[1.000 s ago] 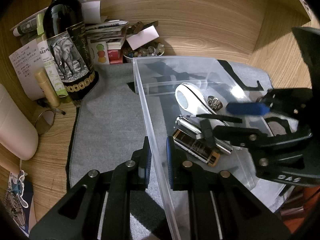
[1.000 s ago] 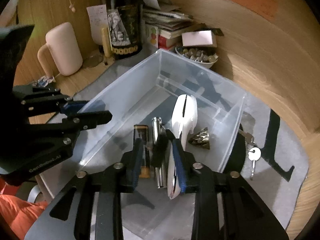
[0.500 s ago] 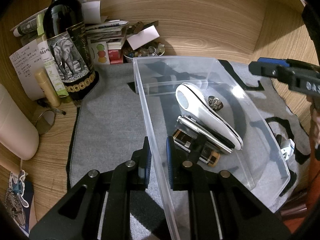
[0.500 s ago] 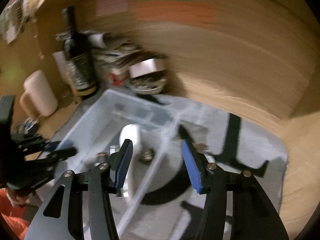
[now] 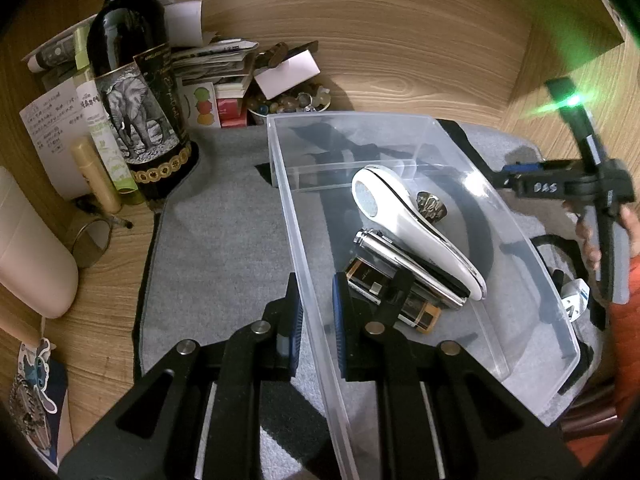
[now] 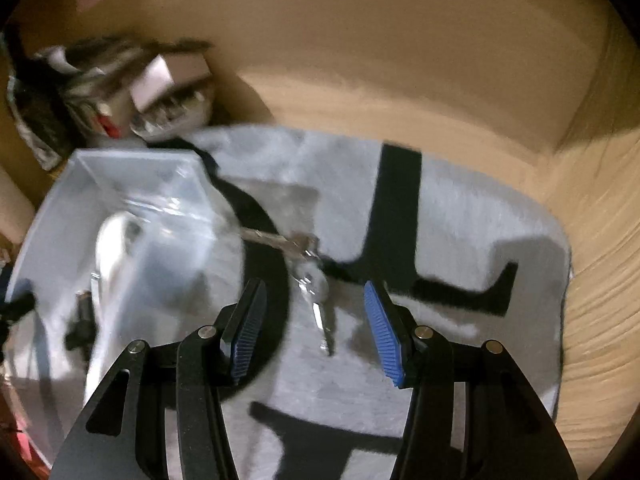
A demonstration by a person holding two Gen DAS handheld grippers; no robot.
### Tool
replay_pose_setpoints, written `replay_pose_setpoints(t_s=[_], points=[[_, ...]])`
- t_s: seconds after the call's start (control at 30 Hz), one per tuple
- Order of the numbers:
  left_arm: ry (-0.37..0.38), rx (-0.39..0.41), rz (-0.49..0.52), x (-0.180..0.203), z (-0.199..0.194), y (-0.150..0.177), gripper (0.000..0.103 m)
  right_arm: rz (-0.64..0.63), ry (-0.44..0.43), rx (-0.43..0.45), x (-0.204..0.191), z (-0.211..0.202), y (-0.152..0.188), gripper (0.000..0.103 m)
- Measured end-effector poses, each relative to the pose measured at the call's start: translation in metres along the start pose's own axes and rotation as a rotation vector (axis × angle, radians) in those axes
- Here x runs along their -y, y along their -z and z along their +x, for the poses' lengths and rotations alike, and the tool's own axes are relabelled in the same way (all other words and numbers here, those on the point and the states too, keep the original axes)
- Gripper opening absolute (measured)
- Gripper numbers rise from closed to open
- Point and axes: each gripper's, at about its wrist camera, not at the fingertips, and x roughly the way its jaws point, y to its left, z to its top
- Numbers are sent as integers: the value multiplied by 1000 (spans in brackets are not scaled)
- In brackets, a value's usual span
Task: Organize rigid objects
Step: 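Move the right gripper back over the mat toward the keys, then lower the right gripper onto the key ring and grasp the keys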
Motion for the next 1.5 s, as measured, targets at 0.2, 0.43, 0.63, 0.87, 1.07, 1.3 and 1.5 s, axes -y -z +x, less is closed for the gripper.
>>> replay_pose_setpoints(t_s=[0.2, 0.43, 0.63, 0.87, 1.07, 1.3, 1.5], points=[[-2, 0, -1, 0, 0, 1, 13, -19, 14, -92, 2, 34, 4, 48], [0, 0, -2, 0, 0, 1, 13, -29, 5, -77, 2, 40, -1, 42], [-1, -1, -1, 0, 0, 1, 13, -55, -2, -61, -6, 36, -5, 9], [-1, -1, 0, 0, 0, 1, 13, -52, -9, -32, -11, 17, 11, 6], [-2, -1, -1, 0, 0, 1, 13, -80, -29, -29, -19, -2, 31, 6], [-2, -2, 0, 1, 0, 1, 13, -86, -24, -60, -16, -16, 59, 6], [-2, -2, -1, 1, 1, 1, 13, -71, -17, -57, -9, -19, 52, 13]])
